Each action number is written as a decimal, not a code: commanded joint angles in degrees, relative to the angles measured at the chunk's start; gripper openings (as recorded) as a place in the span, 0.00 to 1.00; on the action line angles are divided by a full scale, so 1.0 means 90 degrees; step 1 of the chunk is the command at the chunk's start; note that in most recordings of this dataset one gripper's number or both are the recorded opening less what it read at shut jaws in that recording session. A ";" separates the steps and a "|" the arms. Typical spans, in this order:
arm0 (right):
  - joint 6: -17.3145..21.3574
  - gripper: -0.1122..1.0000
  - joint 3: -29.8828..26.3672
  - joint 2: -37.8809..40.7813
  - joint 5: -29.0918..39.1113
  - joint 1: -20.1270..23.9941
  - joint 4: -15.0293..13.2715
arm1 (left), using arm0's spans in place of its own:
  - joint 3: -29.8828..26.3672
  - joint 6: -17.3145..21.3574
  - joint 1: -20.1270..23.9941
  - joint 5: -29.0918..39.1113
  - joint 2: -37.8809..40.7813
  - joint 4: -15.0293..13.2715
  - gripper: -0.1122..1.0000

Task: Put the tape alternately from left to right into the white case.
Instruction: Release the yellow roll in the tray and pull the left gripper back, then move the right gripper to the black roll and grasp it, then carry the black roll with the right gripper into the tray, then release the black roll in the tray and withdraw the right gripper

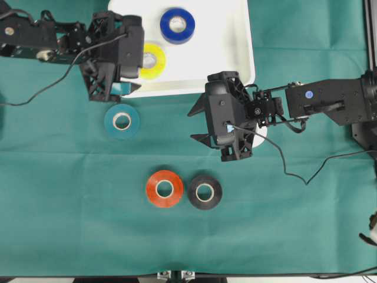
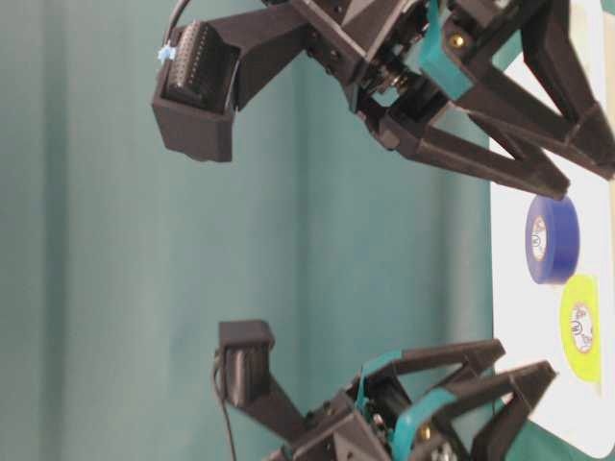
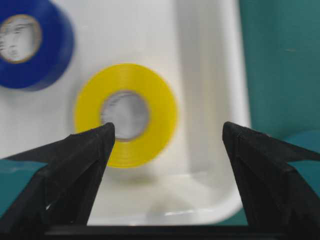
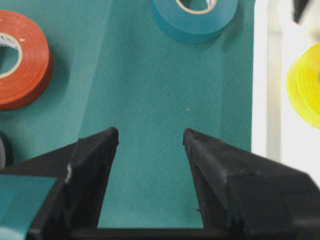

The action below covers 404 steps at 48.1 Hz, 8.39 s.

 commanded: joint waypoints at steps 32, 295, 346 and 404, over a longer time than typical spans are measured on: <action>0.0020 0.69 -0.0068 -0.0068 -0.0068 0.0020 0.0000 | 0.0449 -0.1523 -0.1416 0.0107 -0.0391 -0.0020 0.80; 0.1729 0.33 0.0088 -0.0459 0.0859 -0.0586 -0.0840 | 0.0586 -0.1738 -0.1553 0.0127 -0.0410 -0.0020 0.80; 0.1719 0.33 0.0469 -0.0352 0.0420 -0.2598 -0.1221 | 0.0586 -0.1748 -0.1553 0.0127 -0.0410 -0.0020 0.80; 0.1758 0.81 0.0459 -0.0332 0.0527 -0.2598 -0.1221 | 0.0566 -0.1748 -0.1553 0.0137 -0.0410 -0.0020 0.80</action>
